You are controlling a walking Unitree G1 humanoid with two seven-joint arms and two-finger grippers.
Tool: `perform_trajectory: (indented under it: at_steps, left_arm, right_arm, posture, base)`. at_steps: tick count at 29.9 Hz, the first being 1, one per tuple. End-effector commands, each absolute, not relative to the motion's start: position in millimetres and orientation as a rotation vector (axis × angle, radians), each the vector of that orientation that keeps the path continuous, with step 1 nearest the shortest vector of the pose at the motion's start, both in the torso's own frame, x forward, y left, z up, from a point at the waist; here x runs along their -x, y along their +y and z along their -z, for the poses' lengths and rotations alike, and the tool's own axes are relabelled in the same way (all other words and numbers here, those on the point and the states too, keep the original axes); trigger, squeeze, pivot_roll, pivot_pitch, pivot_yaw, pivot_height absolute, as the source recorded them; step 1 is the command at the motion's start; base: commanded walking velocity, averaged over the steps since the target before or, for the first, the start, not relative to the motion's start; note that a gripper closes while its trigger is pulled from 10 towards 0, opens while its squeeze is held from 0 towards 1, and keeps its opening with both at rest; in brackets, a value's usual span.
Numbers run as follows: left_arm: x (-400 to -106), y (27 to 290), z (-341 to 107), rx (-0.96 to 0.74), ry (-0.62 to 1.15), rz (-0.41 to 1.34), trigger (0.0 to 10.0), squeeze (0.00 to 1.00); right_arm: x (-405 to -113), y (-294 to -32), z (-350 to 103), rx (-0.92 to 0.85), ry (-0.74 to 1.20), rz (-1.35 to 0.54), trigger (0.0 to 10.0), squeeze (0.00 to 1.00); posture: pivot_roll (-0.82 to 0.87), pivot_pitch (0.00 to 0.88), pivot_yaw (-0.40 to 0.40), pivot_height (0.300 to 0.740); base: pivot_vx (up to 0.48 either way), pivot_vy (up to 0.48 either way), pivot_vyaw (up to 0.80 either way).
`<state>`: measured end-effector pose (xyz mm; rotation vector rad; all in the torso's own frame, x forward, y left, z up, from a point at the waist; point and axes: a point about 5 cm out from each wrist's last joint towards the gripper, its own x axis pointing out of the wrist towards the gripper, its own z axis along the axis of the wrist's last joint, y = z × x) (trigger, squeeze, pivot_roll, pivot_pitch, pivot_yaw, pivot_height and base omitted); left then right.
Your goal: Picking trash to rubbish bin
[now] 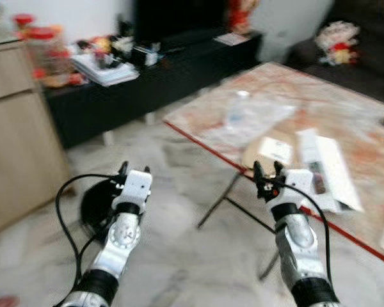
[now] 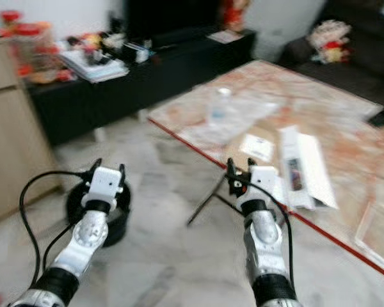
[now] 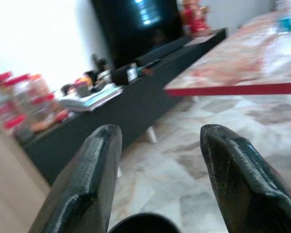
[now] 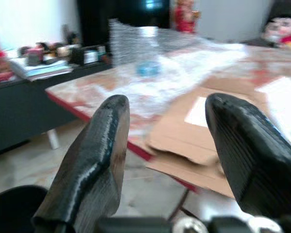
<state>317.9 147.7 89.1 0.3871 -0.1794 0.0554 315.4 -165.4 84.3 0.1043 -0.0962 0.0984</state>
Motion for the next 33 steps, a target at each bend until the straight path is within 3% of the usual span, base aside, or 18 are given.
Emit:
perform_trajectory:
  at_steps: [1, 29, 33]
  left_arm:
    - [-317.6, 142.6, -89.8, -0.363, -0.187, -0.043, 10.0, 0.0]
    - [-317.8, 145.5, -92.7, -0.343, -0.191, -0.039, 10.0, 0.0]
    - [-317.8, 143.5, -91.9, -0.327, -0.184, -0.032, 10.0, 0.0]
  right_arm:
    - [-314.8, -168.4, -84.3, -0.103, -0.095, -0.092, 10.0, 0.0]
    - [-315.8, -168.7, -85.5, -0.121, -0.102, -0.078, 10.0, 0.0]
    - [-315.7, -170.5, -86.4, -0.123, -0.11, -0.07, 10.0, 0.0]
  posture:
    - [0.09, 0.0, -0.095, 0.74]
    - [0.09, 0.0, -0.1, 0.74]
    - [0.09, 0.0, -0.1, 0.74]
  base:
    - [0.0, 0.0, -0.78]
    - [0.0, 0.0, -0.78]
    - [0.0, 0.0, 0.0]
